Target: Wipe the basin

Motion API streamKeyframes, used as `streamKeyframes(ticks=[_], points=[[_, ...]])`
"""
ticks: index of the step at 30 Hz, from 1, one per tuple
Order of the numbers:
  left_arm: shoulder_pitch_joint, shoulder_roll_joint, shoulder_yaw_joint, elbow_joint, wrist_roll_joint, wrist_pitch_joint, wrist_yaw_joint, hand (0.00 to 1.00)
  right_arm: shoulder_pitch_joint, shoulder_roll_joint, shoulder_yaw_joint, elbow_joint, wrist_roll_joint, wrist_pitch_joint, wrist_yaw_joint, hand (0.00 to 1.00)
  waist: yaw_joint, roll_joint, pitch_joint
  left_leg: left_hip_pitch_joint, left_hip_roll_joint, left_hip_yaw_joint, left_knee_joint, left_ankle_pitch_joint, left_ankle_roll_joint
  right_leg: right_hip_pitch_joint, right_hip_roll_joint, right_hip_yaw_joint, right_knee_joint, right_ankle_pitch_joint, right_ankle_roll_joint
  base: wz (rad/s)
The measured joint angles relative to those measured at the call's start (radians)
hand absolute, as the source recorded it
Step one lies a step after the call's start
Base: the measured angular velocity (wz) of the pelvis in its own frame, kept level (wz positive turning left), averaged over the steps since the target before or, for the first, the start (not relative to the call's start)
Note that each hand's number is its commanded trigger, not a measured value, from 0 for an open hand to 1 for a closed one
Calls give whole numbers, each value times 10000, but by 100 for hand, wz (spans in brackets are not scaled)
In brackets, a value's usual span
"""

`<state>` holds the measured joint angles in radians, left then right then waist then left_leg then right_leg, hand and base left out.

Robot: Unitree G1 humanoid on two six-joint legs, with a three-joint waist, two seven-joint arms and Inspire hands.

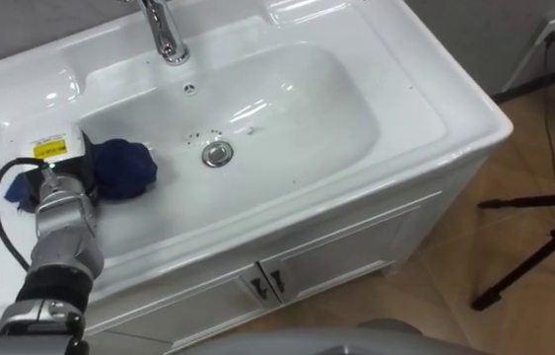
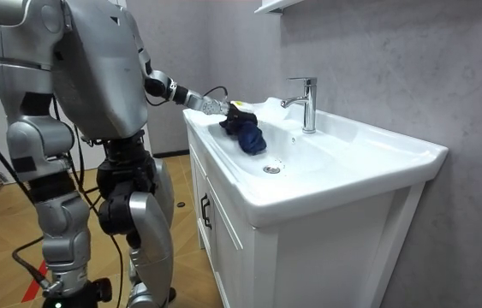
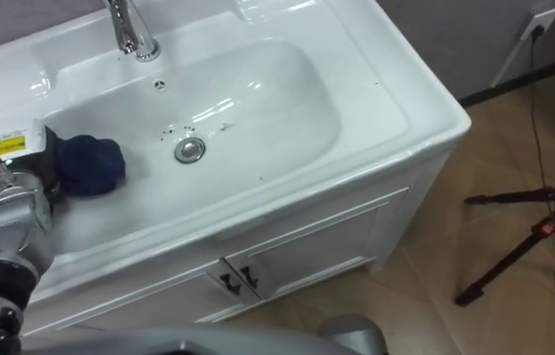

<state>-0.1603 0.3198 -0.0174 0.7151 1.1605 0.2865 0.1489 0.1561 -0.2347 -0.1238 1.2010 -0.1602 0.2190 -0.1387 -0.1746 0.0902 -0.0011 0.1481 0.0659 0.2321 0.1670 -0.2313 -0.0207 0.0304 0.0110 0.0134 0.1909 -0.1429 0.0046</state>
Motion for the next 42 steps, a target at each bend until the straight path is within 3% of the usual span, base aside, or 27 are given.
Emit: streamKeyframes(ticks=[3, 5, 7, 14, 17, 23, 29, 30, 35, 42], points=[[-313, -59, -156, 445, -650, -2, -56, 100, -51, -16, 134, 111, 25, -5, 110, 0, -142, -54, -7, -101, -16, 2, 42, 0, 0, -216, -43, -53, 114, -21, -1, 0], [-830, -72, -359, 1032, -1427, -5, -39, 100, -170, -8, 348, 271, 44, 0, 111, 0, -174, -81, -7, -288, -34, -19, 132, -1, 4, -432, -78, -65, 198, -30, 2, 0], [-1594, -79, -383, 1763, -2772, -34, -35, 100, -403, 23, 552, 434, 119, 6, 107, 0, -169, -107, -6, -718, -50, -27, 333, -2, 10, -865, -113, -48, 419, -36, 9, -2], [-2761, -499, -369, 3483, -6194, -340, 527, 100, -880, 45, 1000, 546, 418, -2, -355, 0, -184, -153, 21, -987, -73, 87, 393, 27, 46, -1302, -123, 76, 734, -81, -10, -6], [-3707, -572, -290, 4501, -7602, -619, 931, 100, -1391, 169, 1320, 632, 467, -58, -604, 0, -180, -297, 112, -1377, -97, 150, 604, 52, 79, -1802, -159, 146, 1056, -95, -8, -3], [-4538, -639, 245, 5358, -9012, -981, 1502, 100, -1960, 403, 1458, 872, 420, -125, -717, 0, -178, -352, 154, -2131, -98, 186, 942, 94, 94, -2608, -183, 218, 1403, -38, -54, -2], [-4702, -593, 539, 5455, -10181, -1169, 1765, 100, -1944, 414, 1830, 1143, 382, -109, -807, 0, -260, -437, 218, -2464, -110, 301, 1032, 168, 116, -2966, -219, 285, 1632, -38, -45, -1], [-4769, -558, 541, 5459, -10281, -1235, 1799, 100, -1949, 421, 1891, 1185, 391, -99, -774, 0, -262, -520, 271, -2524, -126, 308, 1077, 174, 122, -3114, -244, 281, 1757, -87, -37, 0], [-5002, -406, 510, 5453, -10888, -1532, 2219, 100, -1963, 415, 2216, 1440, 462, -87, -801, 0, -254, -831, 291, -3024, -81, 412, 1269, 257, 141, -3515, -204, 380, 1763, 40, -21, -4], [-5269, -372, 306, 5646, -11101, -1691, 2825, 100, -2257, 438, 2234, 1443, 792, -84, -954, 0, -430, -989, 308, -3433, -77, 428, 1380, 237, 186, -3824, -204, 426, 1723, 356, 51, -1]])
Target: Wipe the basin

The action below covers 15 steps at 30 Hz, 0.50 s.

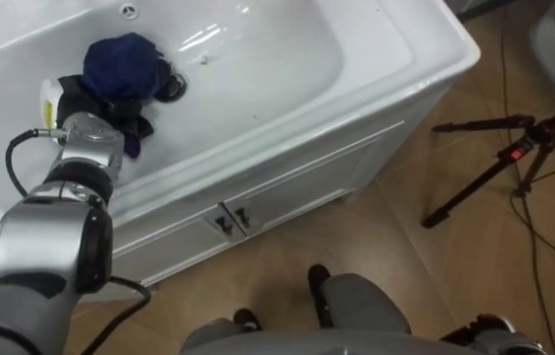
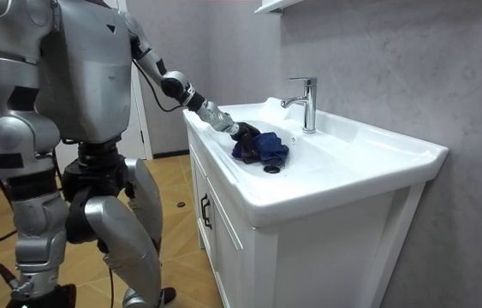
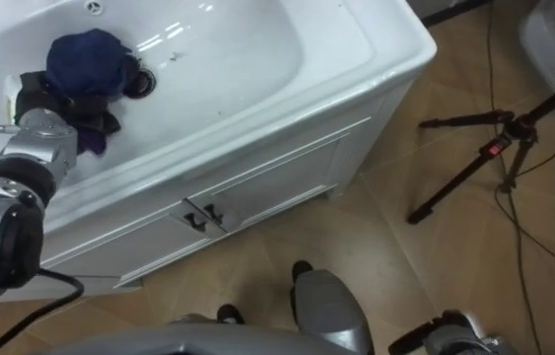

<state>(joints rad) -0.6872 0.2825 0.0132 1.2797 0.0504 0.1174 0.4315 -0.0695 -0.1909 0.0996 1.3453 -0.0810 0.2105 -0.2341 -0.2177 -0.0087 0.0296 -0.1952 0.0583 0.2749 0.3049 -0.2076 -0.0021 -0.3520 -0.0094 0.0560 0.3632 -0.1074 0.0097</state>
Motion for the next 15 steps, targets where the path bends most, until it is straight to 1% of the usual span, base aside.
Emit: streamKeyframes(ticks=[2, 6, 9, 11, 13, 14, 15], points=[[-152, -2, -14, 250, 90, -7, 118, 100, -93, 1, -2, 1, 0, 4, -79, 0, -27, -9, 5, -14, 2, -8, 16, 5, -8, -26, 20, 20, 25, 56, -86, 0], [-255, 4, -121, 404, 328, 9, 205, 100, -106, 2, -2, -78, -1, -6, -168, 0, -65, -14, 8, -7, 6, -5, -5, 19, -40, -68, 40, 45, 77, 49, -114, 0], [-268, 71, -343, 417, 778, 73, 278, 100, -129, 5, 53, -115, -10, -8, -166, 0, -173, -25, 15, -3, 32, 1, 16, 25, -38, -82, 74, 79, 135, 31, -147, 0], [-339, 140, -678, 407, 1039, 269, 290, 100, -108, 3, 214, -146, -18, -14, -135, 0, -258, -30, 19, -7, 49, 2, 7, 31, -52, -83, 94, 86, 121, 33, -154, 0], [-378, 133, -1173, 402, 1769, 460, 292, 100, 33, 4, 399, -132, 17, -23, -55, 0, -357, -38, 29, 52, 87, 1, 2, 0, -106, -6, 146, 106, 63, 21, -171, -2], [-383, 148, -1386, 403, 2253, 562, 289, 100, 94, 16, 400, -100, 36, -32, -16, 0, -428, 24, -5, 77, 144, 47, -6, -25, -146, 50, 190, 108, -36, 71, -191, -7], [-392, 179, -1484, 406, 2511, 601, 292, 100, 97, 23, 407, -76, 56, -41, -9, 0, -459, 25, -6, 98, 171, 120, -4, -36, -152, 51, 199, 115, -35, 77, -197, -20]])
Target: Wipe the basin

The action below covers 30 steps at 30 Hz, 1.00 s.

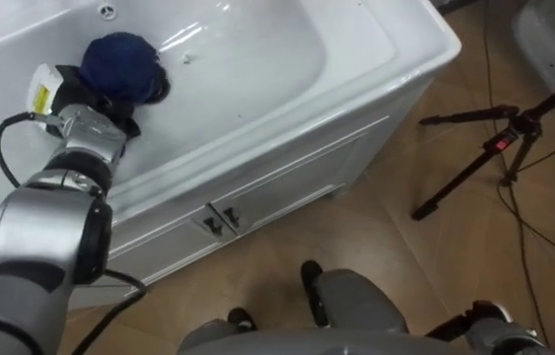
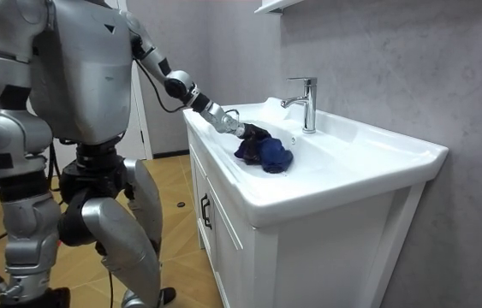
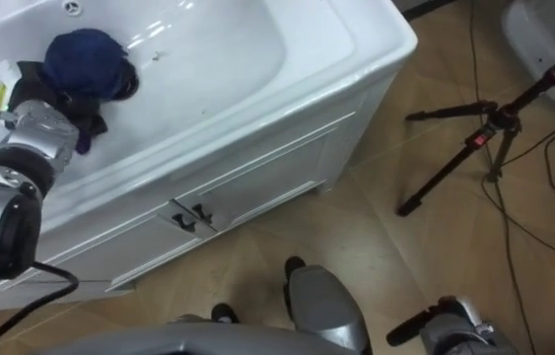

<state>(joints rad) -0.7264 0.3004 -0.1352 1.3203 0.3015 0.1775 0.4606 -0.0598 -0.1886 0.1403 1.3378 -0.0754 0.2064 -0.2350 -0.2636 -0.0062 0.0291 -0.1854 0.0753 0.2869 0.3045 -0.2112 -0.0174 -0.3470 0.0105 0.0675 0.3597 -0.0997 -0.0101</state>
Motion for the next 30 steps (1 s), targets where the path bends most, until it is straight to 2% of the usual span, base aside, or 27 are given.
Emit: streamKeyframes(ticks=[3, 7, 8, 11, 15, 16, 21, 25, 30], points=[[-163, 83, -494, 88, 1016, 259, 25, 100, -9, -78, 137, 33, 317, 31, 69, 0, -130, 50, 64, -17, 81, 129, 118, -90, 3, -35, 94, 131, -7, 25, -23, -20], [-434, 95, -1288, 174, 1728, 648, -18, 100, -20, -100, 128, 37, 393, 40, 83, 0, -438, 314, 162, -111, 137, 139, 262, -167, 2, -72, 137, 139, -14, 28, -29, 0], [-446, 100, -1422, 173, 1857, 663, -37, 100, -37, -107, 116, 37, 432, 35, 83, 0, -483, 363, 172, -105, 135, 138, 301, -167, 3, -73, 136, 141, -12, 28, -30, 0], [-482, 85, -2032, 165, 2704, 768, -228, 100, -131, -239, 116, 97, 846, -118, 111, 0, -656, 712, 174, -84, 154, 154, 310, -213, -7, -61, 164, 178, -58, 23, -32, -3], [-521, 25, -2298, 152, 3236, 772, -379, 100, -213, -455, 121, 42, 1018, -228, 298, 0, -697, 942, 156, 80, 166, 323, 147, -212, -13, -6, 210, 296, -143, 26, -34, -13], [-558, 8, -2418, 145, 3298, 774, -380, 100, -212, -520, 127, 17, 1067, -246, 303, 0, -718, 982, 172, 115, 168, 377, 106, -213, -17, -7, 223, 338, -149, 26, -33, -13], [-575, -43, -2642, 124, 3556, 855, -387, 100, -71, -569, -43, 11, 1079, -314, 288, 0, -1016, 1044, 168, 260, 170, 442, -4, -204, -34, 88, 245, 370, -180, 18, -37, -2], [-575, -62, -3062, -354, 4020, 836, -398, 100, 215, -766, -106, -82, 1120, -306, 283, 0, -1157, 1116, 173, 563, 154, 572, -150, -219, -52, 300, 263, 466, -170, -18, -20, -7], [-575, -64, -3128, -1139, 4386, 768, -397, 100, 409, -919, -446, -112, 1019, -306, 306, 0, -1231, 1136, 163, 918, 163, 856, -355, -221, -72, 469, 363, 721, -175, -25, -15, -17]])
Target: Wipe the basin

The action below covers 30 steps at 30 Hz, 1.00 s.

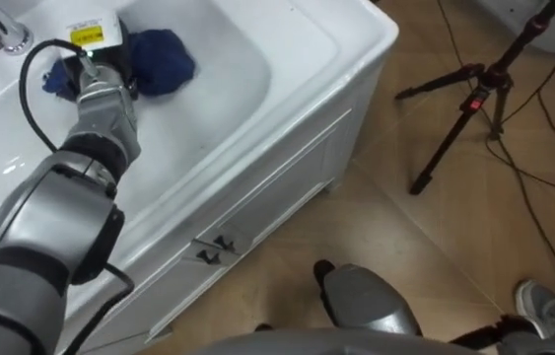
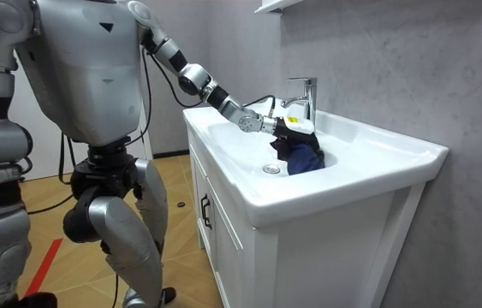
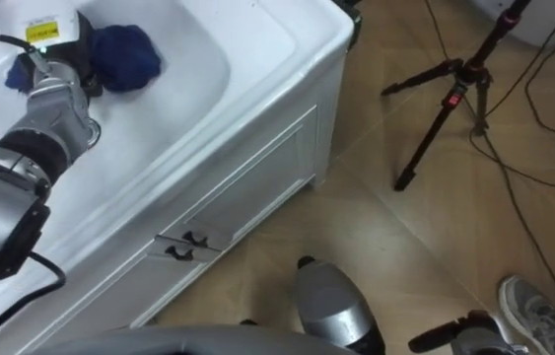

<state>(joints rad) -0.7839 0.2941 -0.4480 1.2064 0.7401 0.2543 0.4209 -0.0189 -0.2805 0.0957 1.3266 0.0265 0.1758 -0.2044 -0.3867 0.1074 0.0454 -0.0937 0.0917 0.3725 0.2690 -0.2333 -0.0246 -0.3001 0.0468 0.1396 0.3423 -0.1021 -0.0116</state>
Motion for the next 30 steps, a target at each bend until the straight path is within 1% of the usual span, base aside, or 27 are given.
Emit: streamKeyframes(ticks=[3, 7, 8, 9, 13, 17, 19, 20, 23, 27, 29, 30], points=[[-7, -1, 11, -90, 22, -17, -1, 100, 27, 10, -1, 9, -11, 0, 83, 0, -187, 4, -3, 96, 16, 22, -29, -6, -11, 86, 19, 6, -14, -8, -13, -1], [-6, -41, 25, -96, 19, -140, -72, 100, 118, 12, 3, 9, -11, -1, 140, 0, -199, -15, -6, 402, 25, 80, -137, -6, -49, 307, 45, 8, -21, -82, -40, -2], [-6, -59, 25, -108, 27, -145, -110, 100, 155, 12, 3, 7, -11, -1, 145, 0, -199, -29, 2, 476, 19, 84, -159, -5, -52, 348, 46, 7, -16, -109, -45, 0], [-4, -136, 13, -132, 52, -145, -184, 100, 197, 6, 1, -7, -9, -5, 148, 0, -206, -31, -5, 588, 24, 81, -202, -9, -67, 444, 50, -17, -17, -145, -54, 0], [-3, -197, -4, -432, 191, -165, -234, 100, 190, 6, -24, -79, -11, -15, 150, 0, -213, -21, -15, 731, 21, 55, -306, 9, -96, 583, 60, -40, -75, -163, -61, 1], [12, -349, 9, -464, 497, -127, -384, 100, 204, -4, -230, -67, -40, 11, 152, 0, -208, -10, -24, 849, 29, -16, -338, 8, -99, 770, 61, -104, -188, -157, -61, 4], [30, -353, 1, -468, 1021, -66, -506, 100, 205, -3, -320, -83, -232, 21, 206, 0, -190, 24, -47, 886, 22, -16, -361, 4, -103, 805, 60, -97, -230, -160, -56, 0], [38, -359, -4, -468, 1232, -20, -668, 100, 204, -5, -375, -91, -330, 79, 254, 0, -193, 41, -58, 920, 26, -18, -362, 4, -103, 857, 60, -100, -269, -158, -57, 0], [91, -377, -5, -469, 1299, 86, -904, 100, 213, -11, -407, -118, -327, 230, 361, 0, -195, 74, -85, 1032, 29, 4, -425, 7, -105, 975, 63, -100, -347, -149, -58, 0], [541, -377, 17, -416, 1740, 174, -1285, 100, 325, 3, -392, -110, -332, 277, 488, 0, -186, 89, -109, 1215, 6, 50, -467, 16, -111, 1117, 68, -45, -358, -159, -45, -4], [880, -379, 137, -356, 1895, 175, -1305, 100, 394, 21, -412, -84, -332, 284, 496, 0, -183, 81, -113, 1253, 7, 46, -467, 19, -112, 1171, 64, -51, -372, -161, -42, 0], [1185, -383, 209, -345, 1947, 186, -1404, 100, 499, 26, -417, -74, -326, 315, 494, 0, -179, 53, -128, 1335, 12, 41, -470, 25, -121, 1250, 66, -55, -372, -169, -48, 0]])
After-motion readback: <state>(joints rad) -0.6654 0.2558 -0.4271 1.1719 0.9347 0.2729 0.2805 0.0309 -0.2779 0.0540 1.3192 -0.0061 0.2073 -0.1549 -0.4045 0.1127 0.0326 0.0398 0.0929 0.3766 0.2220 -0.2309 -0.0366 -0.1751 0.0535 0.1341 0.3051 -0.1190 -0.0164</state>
